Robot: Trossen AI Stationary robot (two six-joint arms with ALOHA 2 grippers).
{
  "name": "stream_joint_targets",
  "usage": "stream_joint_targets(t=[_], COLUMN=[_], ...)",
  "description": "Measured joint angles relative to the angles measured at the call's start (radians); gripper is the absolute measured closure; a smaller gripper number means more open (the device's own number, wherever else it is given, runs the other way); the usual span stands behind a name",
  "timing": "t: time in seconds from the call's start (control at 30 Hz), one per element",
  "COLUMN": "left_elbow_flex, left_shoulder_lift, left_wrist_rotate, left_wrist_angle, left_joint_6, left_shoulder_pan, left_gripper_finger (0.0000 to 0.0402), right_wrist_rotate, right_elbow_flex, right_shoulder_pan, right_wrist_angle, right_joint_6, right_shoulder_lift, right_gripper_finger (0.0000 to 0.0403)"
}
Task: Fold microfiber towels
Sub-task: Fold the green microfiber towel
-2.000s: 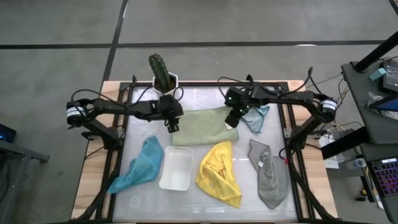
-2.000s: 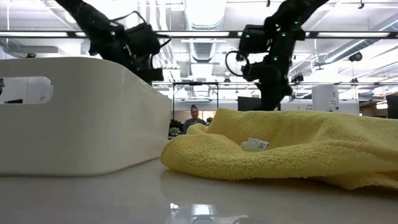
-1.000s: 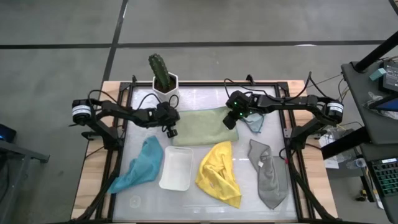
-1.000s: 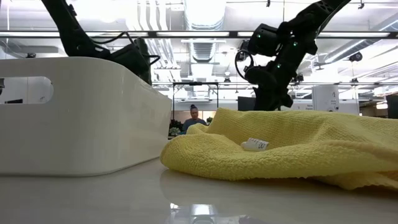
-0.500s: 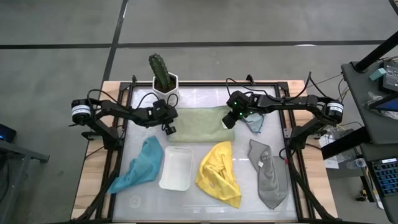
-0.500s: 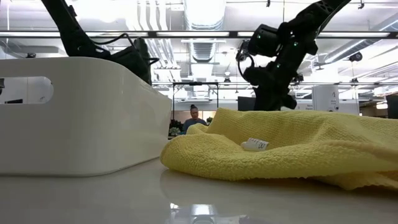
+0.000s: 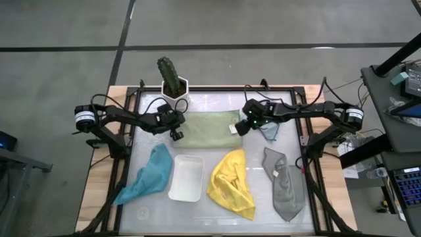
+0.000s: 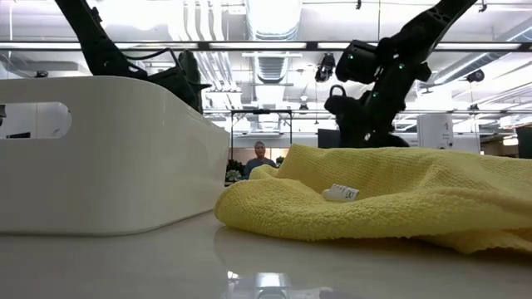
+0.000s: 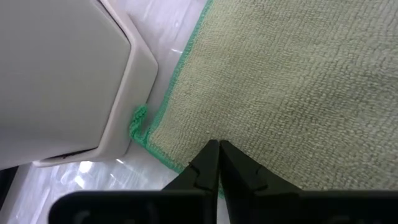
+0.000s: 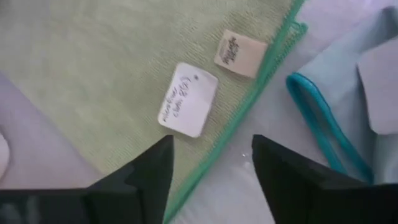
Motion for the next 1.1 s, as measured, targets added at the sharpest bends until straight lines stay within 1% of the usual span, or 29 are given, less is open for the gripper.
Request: stream_joint_targets(t=[0.13, 0.27, 0.43, 0.67, 0.9, 1.1], left_elbow_flex=[0.000, 0.000, 0.000, 0.000, 0.000, 0.000], left_shoulder_lift=[0.000, 0.000, 0.000, 0.000, 0.000, 0.000], left_wrist_rotate=[0.001, 0.001, 0.002, 0.003, 0.005, 0.006], left_wrist_angle=[0.000, 0.000, 0.000, 0.001, 0.010, 0.014], left_joint_6=[0.000, -0.001, -0.001, -0.001, -0.001, -0.001], left_shoulder_pan=[0.000, 0.000, 0.000, 0.000, -0.001, -0.001], left_gripper_finger=[0.0400, 0.0400, 0.0400, 0.0400, 0.0400, 0.0400], right_wrist_rotate=[0.001, 0.008, 0.007, -0.025, -0.027, -0.026], right_elbow_flex=[-0.027, -0.029, -0.026, -0.027, -0.027, -0.028], right_shoulder_pan=[0.000, 0.000, -0.002, -0.003, -0.003, -0.002], right_wrist_angle=[0.072, 0.107, 0.164, 0.237, 0.289, 0.352], right_joint_6=[0.017, 0.018, 0.017, 0.008, -0.002, 0.024], right_shoulder_lift=[0.023, 0.080, 0.149, 0.167, 0.168, 0.209], right_gripper_finger=[0.0163, 0.0150, 0.0147, 0.0148, 0.0171, 0.0221])
